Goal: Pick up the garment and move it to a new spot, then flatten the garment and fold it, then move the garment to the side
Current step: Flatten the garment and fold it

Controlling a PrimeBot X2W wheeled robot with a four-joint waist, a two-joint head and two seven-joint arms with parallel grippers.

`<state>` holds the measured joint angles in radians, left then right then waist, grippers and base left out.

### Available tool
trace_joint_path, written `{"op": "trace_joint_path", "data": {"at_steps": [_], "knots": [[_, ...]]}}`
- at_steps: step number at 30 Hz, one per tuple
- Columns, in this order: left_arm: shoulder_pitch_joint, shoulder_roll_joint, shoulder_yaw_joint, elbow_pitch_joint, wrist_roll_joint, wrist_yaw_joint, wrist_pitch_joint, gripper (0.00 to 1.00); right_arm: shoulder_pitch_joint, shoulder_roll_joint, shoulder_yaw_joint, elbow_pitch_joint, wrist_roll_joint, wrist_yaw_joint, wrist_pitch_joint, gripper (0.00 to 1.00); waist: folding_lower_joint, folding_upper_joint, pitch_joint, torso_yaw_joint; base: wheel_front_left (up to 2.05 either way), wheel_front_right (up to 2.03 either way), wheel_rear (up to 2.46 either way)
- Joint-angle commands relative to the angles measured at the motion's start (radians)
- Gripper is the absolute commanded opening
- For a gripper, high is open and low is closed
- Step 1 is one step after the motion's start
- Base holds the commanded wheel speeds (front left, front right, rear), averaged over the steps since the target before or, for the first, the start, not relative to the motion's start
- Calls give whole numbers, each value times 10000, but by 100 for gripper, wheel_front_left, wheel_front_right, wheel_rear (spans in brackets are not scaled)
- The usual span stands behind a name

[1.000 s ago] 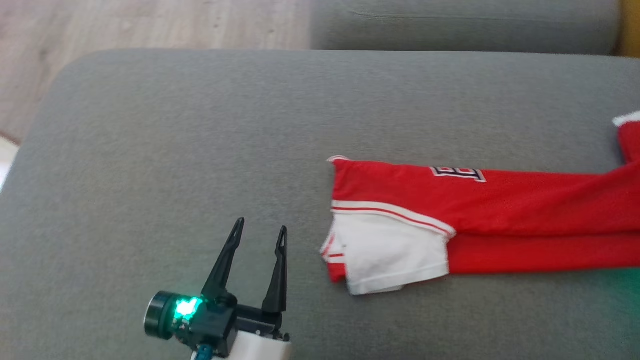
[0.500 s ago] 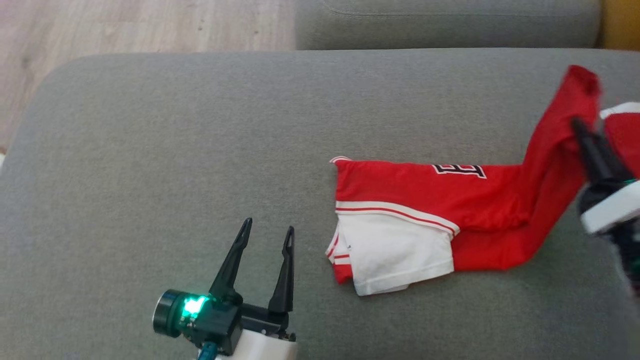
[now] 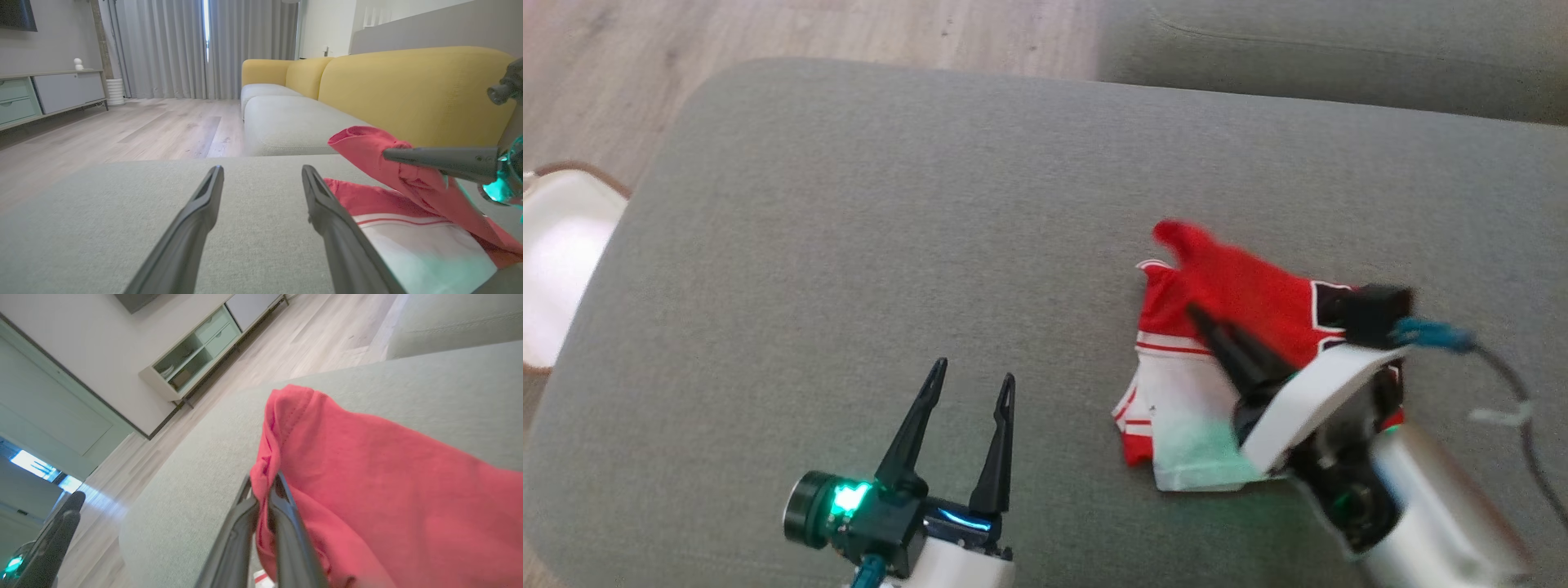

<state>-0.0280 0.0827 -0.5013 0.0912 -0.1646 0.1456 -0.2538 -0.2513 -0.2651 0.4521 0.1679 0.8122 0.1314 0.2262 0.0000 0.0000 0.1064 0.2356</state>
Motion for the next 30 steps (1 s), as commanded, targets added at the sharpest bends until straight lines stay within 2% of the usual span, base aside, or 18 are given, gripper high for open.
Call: {"op": "trace_joint_path", "data": {"at_steps": [1, 2, 3, 4, 8, 13, 15, 22, 26, 30], "knots": [[-83, -103, 360, -253, 75, -49, -80, 100, -90, 124, 187, -218, -126, -7, -8, 0, 0, 0, -30, 173, 0, 0, 0], [-56, -117, 366, -198, 78, -83, -80, 100, -78, 300, 327, -28, -267, -7, -25, 7, 0, 0, -45, 247, 0, 0, 0], [-26, -131, 389, -147, 80, -103, -80, 100, -70, 483, 487, 154, -403, -7, -53, 47, 0, 0, -56, 305, 0, 0, 0], [6, -145, 425, -101, 73, -114, -80, 100, -62, 675, 612, 325, -487, -7, -110, 100, 0, 0, -70, 352, 0, 0, 0], [158, -193, 537, 108, 6, -202, -80, 100, -25, 1230, 867, 740, -519, -7, -464, 100, 0, 0, -186, 456, 0, 0, 0], [424, -225, 798, 317, -164, -287, -80, 100, 142, 881, 529, 633, -782, -7, -1325, 100, 0, 0, -597, 248, 0, 0, 0], [611, -235, 1060, 307, -281, -303, -80, 100, 333, 328, -96, 590, -1643, -7, -2199, 100, 0, 0, -939, -63, 0, 0, 0], [937, -200, 1642, -94, -49, -122, -80, 100, 1277, -470, -2021, 33, -3438, -7, -3584, 100, 0, 0, -1485, -854, 0, 0, 0], [1170, -120, 1831, -263, 139, -119, -80, 100, 2245, -539, -2963, -547, -3868, -7, -4115, 100, 0, 0, -1795, -1163, 0, 0, 0], [1528, -60, 1962, -388, 304, 18, -80, 100, 3450, -449, -3335, -816, -4641, -7, -4533, 100, 0, 0, -2214, -1405, 0, 0, 0]]}}
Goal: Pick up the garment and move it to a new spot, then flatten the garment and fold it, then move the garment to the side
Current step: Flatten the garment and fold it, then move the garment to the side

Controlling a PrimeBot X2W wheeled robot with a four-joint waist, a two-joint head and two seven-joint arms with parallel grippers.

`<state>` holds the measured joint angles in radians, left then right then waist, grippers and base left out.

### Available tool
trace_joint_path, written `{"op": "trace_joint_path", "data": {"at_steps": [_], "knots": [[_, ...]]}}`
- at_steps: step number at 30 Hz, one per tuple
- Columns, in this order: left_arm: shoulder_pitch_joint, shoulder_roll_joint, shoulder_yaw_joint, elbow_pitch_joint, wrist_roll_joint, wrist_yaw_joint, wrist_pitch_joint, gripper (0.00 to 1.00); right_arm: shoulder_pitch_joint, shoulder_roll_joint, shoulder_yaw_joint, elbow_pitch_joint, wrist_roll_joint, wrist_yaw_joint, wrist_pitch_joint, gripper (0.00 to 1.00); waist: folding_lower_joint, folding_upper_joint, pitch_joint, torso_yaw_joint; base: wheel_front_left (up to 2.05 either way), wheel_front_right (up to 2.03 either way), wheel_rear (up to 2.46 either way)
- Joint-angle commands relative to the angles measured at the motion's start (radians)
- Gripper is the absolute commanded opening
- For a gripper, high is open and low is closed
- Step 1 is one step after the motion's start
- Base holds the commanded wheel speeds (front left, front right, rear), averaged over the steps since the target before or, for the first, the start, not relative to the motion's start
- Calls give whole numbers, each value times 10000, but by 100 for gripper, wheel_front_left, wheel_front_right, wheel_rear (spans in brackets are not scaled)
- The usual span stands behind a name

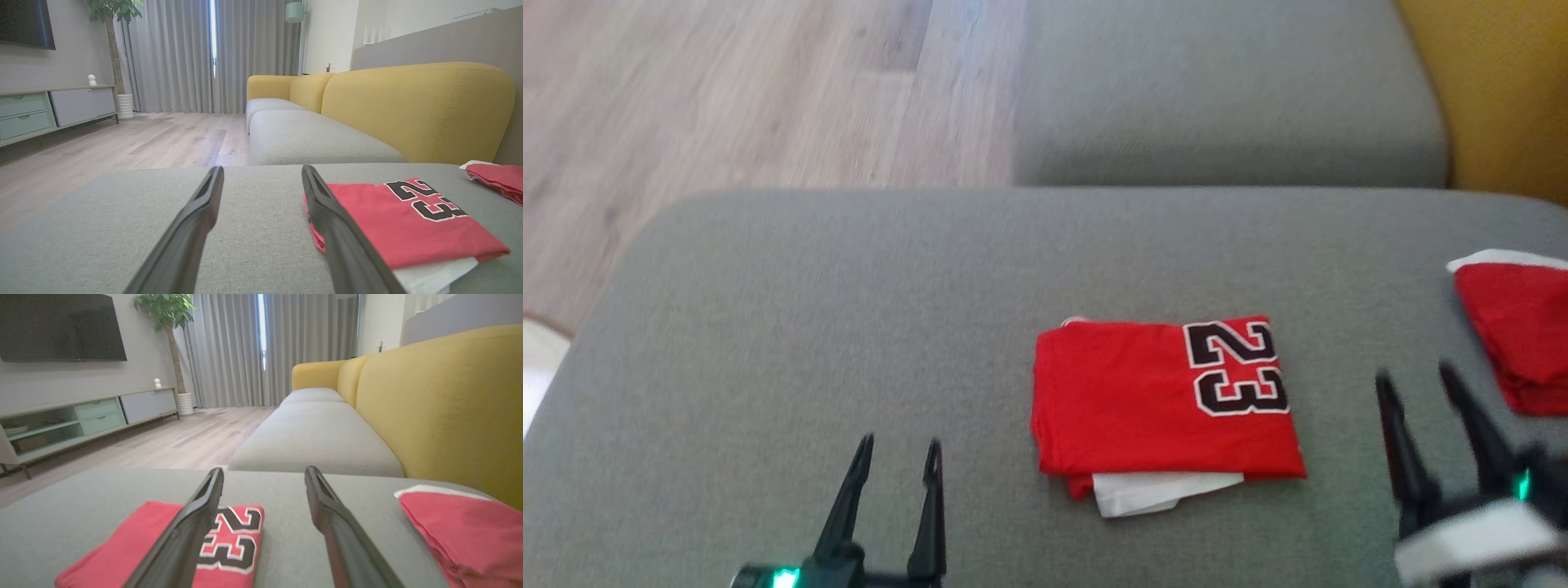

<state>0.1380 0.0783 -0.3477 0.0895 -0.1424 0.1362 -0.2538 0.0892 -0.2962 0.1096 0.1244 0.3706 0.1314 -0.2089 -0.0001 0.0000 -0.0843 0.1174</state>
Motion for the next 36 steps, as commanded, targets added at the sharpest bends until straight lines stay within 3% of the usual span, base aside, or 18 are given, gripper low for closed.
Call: {"op": "trace_joint_path", "data": {"at_steps": [1, 11, 36], "knots": [[-21, -5, 456, -406, 99, 143, -80, 100, 358, -71, 42, -416, -421, -7, -264, 100, 1, 0, -394, -260, 0, 0, 0], [1150, 148, 857, -666, 118, 292, -80, 100, 1686, 629, -69, -310, -1548, -7, -524, 100, 1, 0, -883, -536, 0, 0, 0], [1203, -54, 1000, -795, 274, -26, -80, 100, 1546, 1014, -161, -237, -1586, -7, -528, 100, 1, 0, -751, -645, 0, 0, 0]]}}
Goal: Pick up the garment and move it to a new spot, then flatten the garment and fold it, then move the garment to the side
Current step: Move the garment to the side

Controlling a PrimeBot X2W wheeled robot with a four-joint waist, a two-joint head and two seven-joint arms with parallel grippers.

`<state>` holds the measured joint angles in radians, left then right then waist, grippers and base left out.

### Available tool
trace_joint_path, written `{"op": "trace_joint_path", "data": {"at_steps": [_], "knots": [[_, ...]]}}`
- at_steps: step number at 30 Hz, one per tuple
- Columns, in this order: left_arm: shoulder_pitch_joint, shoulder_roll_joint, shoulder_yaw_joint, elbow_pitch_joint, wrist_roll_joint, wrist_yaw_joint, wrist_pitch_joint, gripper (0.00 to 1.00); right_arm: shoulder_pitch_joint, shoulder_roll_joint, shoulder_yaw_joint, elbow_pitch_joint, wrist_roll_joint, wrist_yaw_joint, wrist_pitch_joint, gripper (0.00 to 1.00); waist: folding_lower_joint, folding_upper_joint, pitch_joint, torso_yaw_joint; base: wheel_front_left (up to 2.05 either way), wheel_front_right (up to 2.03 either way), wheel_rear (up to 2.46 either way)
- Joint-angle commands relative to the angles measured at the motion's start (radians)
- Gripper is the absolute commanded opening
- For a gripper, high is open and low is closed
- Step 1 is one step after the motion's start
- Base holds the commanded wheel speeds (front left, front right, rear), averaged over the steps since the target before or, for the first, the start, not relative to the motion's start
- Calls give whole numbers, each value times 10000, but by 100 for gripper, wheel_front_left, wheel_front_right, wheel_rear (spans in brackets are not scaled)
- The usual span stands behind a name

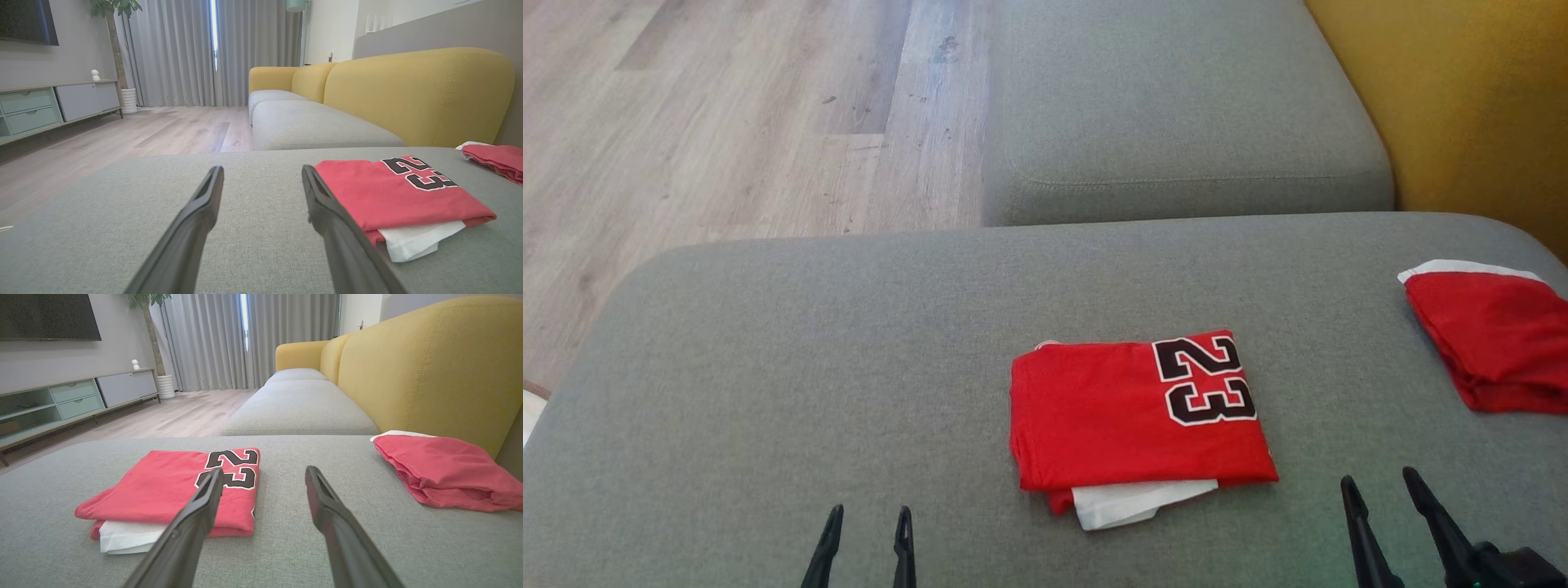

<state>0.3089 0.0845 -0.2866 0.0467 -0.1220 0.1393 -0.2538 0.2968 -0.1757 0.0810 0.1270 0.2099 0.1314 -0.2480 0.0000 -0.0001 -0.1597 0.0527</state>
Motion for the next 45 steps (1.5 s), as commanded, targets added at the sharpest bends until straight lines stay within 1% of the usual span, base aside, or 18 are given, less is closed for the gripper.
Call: {"op": "trace_joint_path", "data": {"at_steps": [1, 6, 14, 18, 20, 22, 26, 29, 31, 34, 38, 40, 41, 42, 43, 44, 45], "knots": [[-517, -125, 391, -383, 65, -75, -80, 100, -528, -179, 136, -246, 48, -7, -137, 100, 0, 1, 12, 3, 0, 0, 0], [-554, -172, 400, -452, 42, -179, -80, 100, -561, -178, 111, -222, 132, -7, -137, 100, 0, 1, 108, 27, 0, 0, 0], [-694, -256, 261, -555, 187, -95, -80, 100, -734, -296, 111, -30, 295, -7, -137, 100, 0, 1, 653, 181, 0, 0, 0], [-856, -290, 105, -661, 263, -11, -80, 100, -1096, -406, 274, 451, 654, -7, -137, 100, 0, 1, 1025, 332, 0, 0, 0], [-948, -302, -9, -704, 309, 6, -80, 100, -1459, -596, 481, 791, 807, -7, -110, 100, 0, 1, 1205, 411, 0, 0, 0], [-990, -308, -30, -732, 312, 51, -80, 100, -1672, -647, 545, 968, 927, -7, -15, 100, 0, 1, 1280, 438, 0, 0, 0], [-1102, -324, -225, -737, 292, 95, -80, 100, -2609, -813, 729, 1699, 1593, -7, 575, 100, 0, 1, 1476, 518, 0, 0, 0], [-1173, -331, -356, -701, 282, 109, -80, 100, -3290, -938, 921, 2379, 2181, -7, 1325, 100, 0, 1, 1552, 596, 0, 0, 0], [-1239, -334, -437, -664, 294, 127, -80, 100, -3768, -1067, 1197, 2842, 2697, -7, 1851, 100, 0, 1, 1629, 659, 0, 0, 0], [-1385, -337, -598, -560, 333, 121, -80, 100, -4493, -1366, 1569, 3600, 3110, -7, 2342, 100, 0, 1, 1807, 759, 0, 0, 0], [-1577, -339, -805, -290, 2, 113, -80, 100, -5292, -1431, 2178, 4574, 3899, -7, 2852, 100, 0, 1, 2049, 881, 0, 0, 0], [-1716, -340, -931, -208, -78, 165, -80, 100, -5573, -1434, 2534, 4923, 4350, -7, 3037, 100, 0, 1, 2143, 938, 0, 0, 0], [-1834, -340, -1053, -182, -127, 234, -80, 100, -5793, -1425, 2858, 5159, 4833, -7, 3136, 100, 0, 1, 2245, 976, 0, 0, 0], [-1887, -340, -1102, -176, -140, 268, -80, 100, -5885, -1429, 3009, 5239, 5042, -7, 3151, 100, 0, 1, 2284, 989, 0, 0, 0], [-1940, -341, -1144, -169, -142, 301, -80, 100, -5973, -1449, 3170, 5306, 5228, -7, 3150, 97, 0, 1, 2330, 1001, 0, 0, 0], [-1988, -341, -1180, -165, -141, 338, -80, 100, -6058, -1465, 3323, 5341, 5423, -7, 3132, 73, 0, 1, 2379, 1001, 0, 0, 0], [-2034, -341, -1216, -168, -140, 378, -80, 100, -6147, -1491, 3419, 5364, 5627, -7, 3057, 43, 0, 1, 2431, 1000, 0, 0, 0]]}}
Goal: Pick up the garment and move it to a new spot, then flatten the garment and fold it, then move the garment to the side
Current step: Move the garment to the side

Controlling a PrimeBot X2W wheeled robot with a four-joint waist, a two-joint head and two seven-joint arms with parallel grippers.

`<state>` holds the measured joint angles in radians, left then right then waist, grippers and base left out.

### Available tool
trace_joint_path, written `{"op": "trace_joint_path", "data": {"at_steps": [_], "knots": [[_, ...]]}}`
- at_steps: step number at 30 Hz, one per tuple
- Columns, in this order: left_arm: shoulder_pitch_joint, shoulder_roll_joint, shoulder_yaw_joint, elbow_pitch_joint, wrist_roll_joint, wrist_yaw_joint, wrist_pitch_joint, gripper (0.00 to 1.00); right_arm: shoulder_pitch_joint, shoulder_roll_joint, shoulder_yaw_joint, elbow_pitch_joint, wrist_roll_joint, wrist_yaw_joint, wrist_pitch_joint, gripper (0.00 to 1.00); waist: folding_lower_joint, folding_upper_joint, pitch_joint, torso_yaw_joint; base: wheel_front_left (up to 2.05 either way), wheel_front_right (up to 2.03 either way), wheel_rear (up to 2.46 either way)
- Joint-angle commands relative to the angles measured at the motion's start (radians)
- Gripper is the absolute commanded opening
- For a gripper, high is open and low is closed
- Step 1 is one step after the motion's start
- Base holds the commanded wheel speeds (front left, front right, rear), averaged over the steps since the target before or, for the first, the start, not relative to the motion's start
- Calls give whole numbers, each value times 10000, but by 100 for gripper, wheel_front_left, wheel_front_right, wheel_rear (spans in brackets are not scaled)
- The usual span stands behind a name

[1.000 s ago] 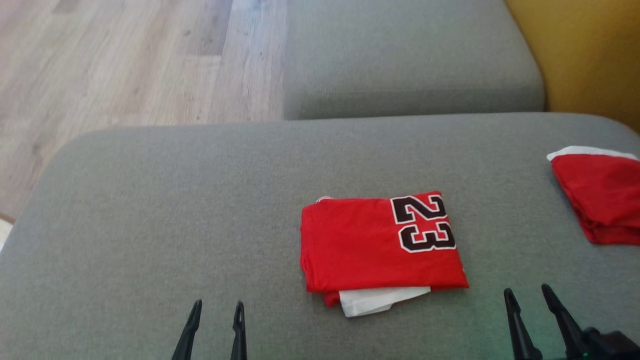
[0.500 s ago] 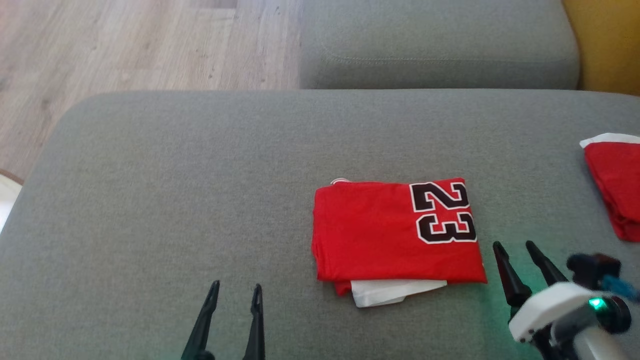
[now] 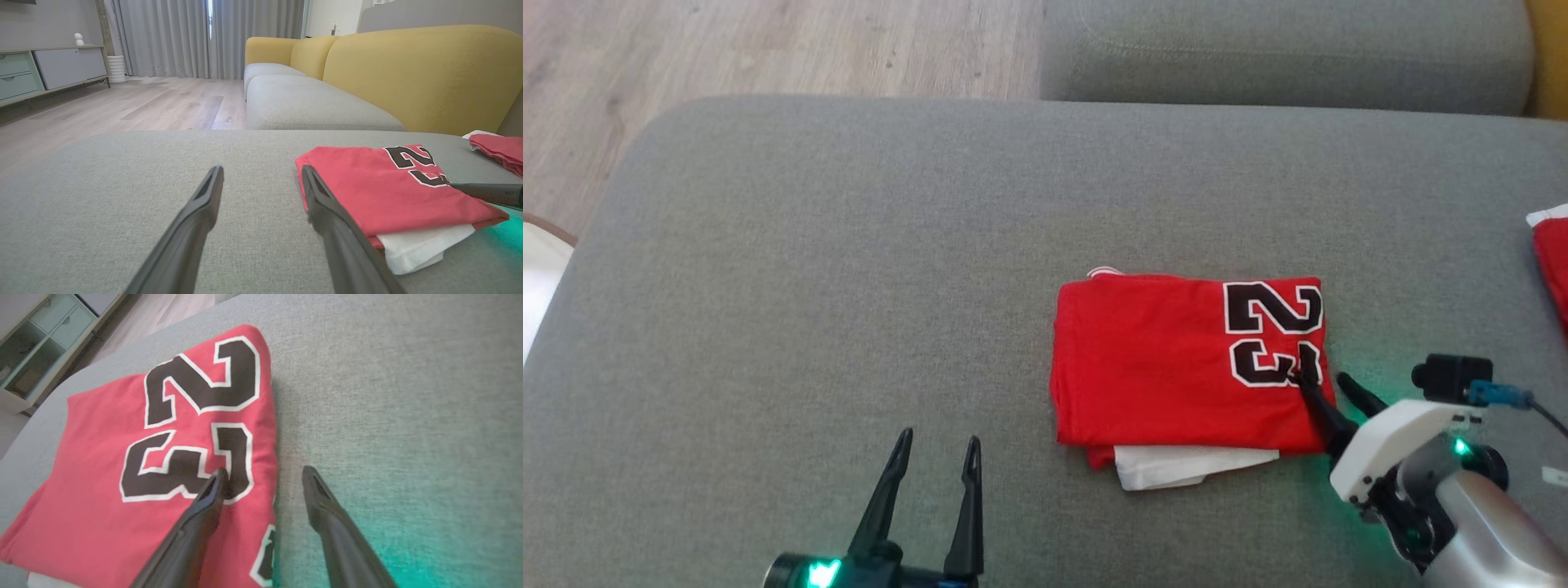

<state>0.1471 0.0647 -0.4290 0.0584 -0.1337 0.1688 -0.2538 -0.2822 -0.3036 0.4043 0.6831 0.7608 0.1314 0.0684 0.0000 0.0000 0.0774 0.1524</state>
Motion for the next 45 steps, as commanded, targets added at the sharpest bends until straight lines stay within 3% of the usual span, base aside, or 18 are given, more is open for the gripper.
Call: {"op": "trace_joint_path", "data": {"at_steps": [1, 5, 10, 18, 27, 28, 29, 30, 33, 36, 41, 45], "knots": [[-457, -143, 179, -289, -23, 123, -80, 100, -446, -250, 286, -197, 308, -7, -192, 0, 0, 0, 104, -5, 0, 0, 0], [-605, -144, 106, -313, -42, 273, -80, 100, -890, -655, 625, -187, 807, -7, -495, 0, 0, 0, 332, -200, 0, 0, 0], [-962, -144, 35, -473, -193, 423, -80, 100, -1742, -1613, 979, -360, 1023, -7, -767, 0, 0, 0, 860, -748, 0, 0, 0], [-1892, -144, -204, -463, -257, 629, -80, 100, -3237, -3970, 1079, -507, 796, -7, -776, 0, 0, 0, 2027, -1689, 0, 0, 0], [-2893, -144, -438, -259, -178, 552, -80, 100, -4007, -6523, 442, -338, 337, -7, -731, 0, 0, 0, 2937, -1953, 0, 0, 0], [-2974, -144, -456, -236, -188, 542, -80, 100, -4066, -6720, 296, -211, 290, -7, -742, 10, 0, 0, 2979, -1949, 0, 0, 0], [-3038, -144, -461, -218, -212, 536, -80, 100, -4134, -6864, 162, -97, 195, -7, -773, 88, 0, 0, 3002, -1942, 0, 0, 0], [-3086, -144, -457, -216, -254, 535, -80, 100, -4177, -6939, 71, -15, 66, -7, -844, 100, 0, 0, 3005, -1931, 0, 0, 0], [-3054, -145, -413, -113, -692, 464, -80, 100, -4086, -6695, -69, 89, -140, -7, -1083, 100, 0, 0, 2799, -1880, 0, 0, 0], [-2868, -145, -365, -104, -1116, 147, -80, 100, -3676, -5991, -116, 97, -223, -7, -1445, 100, 0, 0, 2352, -1801, 0, 0, 0], [-2372, -145, -160, -36, -1142, -226, -80, 100, -2390, -4245, -90, -8, -155, -7, -2157, 100, 0, 0, 1257, -1563, 0, 0, 0], [-1796, -145, 274, 22, -859, -226, -80, 100, -1016, -2875, 74, -229, 40, -7, -2736, 100, 0, 0, 274, -1342, 0, 0, 0]]}}
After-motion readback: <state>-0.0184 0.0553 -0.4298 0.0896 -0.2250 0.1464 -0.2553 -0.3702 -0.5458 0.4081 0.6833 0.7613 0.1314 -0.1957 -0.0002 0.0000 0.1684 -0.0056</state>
